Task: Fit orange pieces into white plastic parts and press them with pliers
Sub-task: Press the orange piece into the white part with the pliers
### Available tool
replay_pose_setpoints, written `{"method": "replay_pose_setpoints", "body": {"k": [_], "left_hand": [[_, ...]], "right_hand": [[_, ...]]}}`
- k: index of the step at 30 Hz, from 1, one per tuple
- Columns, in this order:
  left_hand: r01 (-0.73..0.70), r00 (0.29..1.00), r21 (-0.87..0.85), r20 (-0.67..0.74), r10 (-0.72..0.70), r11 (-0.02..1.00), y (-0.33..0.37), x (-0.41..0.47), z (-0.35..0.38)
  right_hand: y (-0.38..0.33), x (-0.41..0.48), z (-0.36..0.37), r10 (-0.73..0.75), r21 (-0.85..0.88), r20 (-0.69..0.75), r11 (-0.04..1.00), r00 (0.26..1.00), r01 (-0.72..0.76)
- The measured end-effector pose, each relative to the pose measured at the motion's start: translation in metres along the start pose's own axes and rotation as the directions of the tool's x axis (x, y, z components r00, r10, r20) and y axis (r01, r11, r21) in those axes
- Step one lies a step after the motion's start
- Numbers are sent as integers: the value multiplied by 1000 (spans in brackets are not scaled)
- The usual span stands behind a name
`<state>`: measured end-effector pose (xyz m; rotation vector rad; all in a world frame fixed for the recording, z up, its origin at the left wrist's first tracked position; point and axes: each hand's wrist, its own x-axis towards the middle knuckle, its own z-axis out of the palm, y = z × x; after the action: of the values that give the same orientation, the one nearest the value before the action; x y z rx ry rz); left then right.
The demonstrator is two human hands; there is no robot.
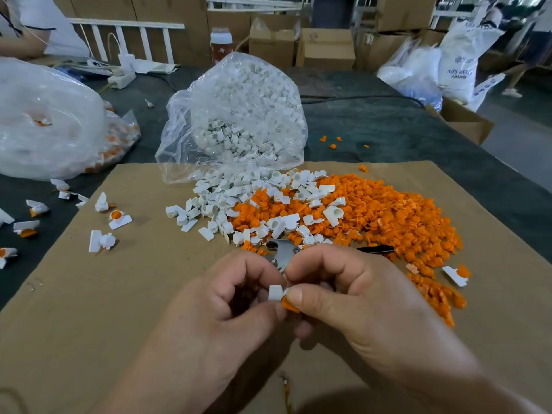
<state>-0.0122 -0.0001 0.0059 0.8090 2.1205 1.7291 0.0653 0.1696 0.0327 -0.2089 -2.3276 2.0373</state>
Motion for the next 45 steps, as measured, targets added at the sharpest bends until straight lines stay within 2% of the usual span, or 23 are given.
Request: {"method": "replay_pose_setpoints", "body": {"k": [2,4,5,7,9,18,23,24,27,29,33,36,38,42,45], "left_hand": [[17,999,-9,-32,-17,1000,3,2,-1],[43,995,-103,-87,-52,994,3,6,-4],[58,990,-172,-115,-78,983,3,9,-6],[86,977,-316,-159,-142,945,3,13,-11],[105,970,-386,-165,-181,917,2,14,-14],[138,963,-428,-153,-222,893,2,14,-11],[164,962,-404,-135,-236,900,2,14,-12],[165,963,-403,-130,-235,900,1,14,-13],[165,961,-413,-137,-240,896,4,13,-13],[153,956,-440,-161,-245,885,5,13,-13],[137,965,-452,-138,-221,881,6,12,-11],[58,984,-484,-119,-131,873,7,9,-8],[18,994,-494,-83,-68,869,10,7,-4],[13,998,-499,-41,-39,867,11,4,0],[-77,996,-471,-67,52,879,11,1,0]], "right_hand": [[2,-1,-5,-123,-321,-95,943,988,87],[0,-1,-16,-330,-717,-146,684,933,130],[-2,0,-21,-352,-826,-123,555,928,101],[-1,1,-27,-219,-929,-88,370,972,-1],[4,2,-30,-85,-975,-82,214,993,-63],[10,9,-37,-62,-990,-62,129,996,-54],[5,13,-37,-228,-979,-112,190,967,-69],[4,13,-38,-286,-964,-127,261,950,-50],[-1,9,-39,-363,-805,-273,593,891,-5],[-3,7,-40,-331,-730,-336,683,882,-22],[-4,4,-38,-288,-690,-304,723,908,-2],[-4,4,-36,-263,-672,-284,740,922,4],[-6,3,-35,-261,-683,-263,730,929,12],[-8,2,-31,-254,-701,-217,713,943,30],[-8,1,-29,-253,-697,-190,715,949,51]]}}
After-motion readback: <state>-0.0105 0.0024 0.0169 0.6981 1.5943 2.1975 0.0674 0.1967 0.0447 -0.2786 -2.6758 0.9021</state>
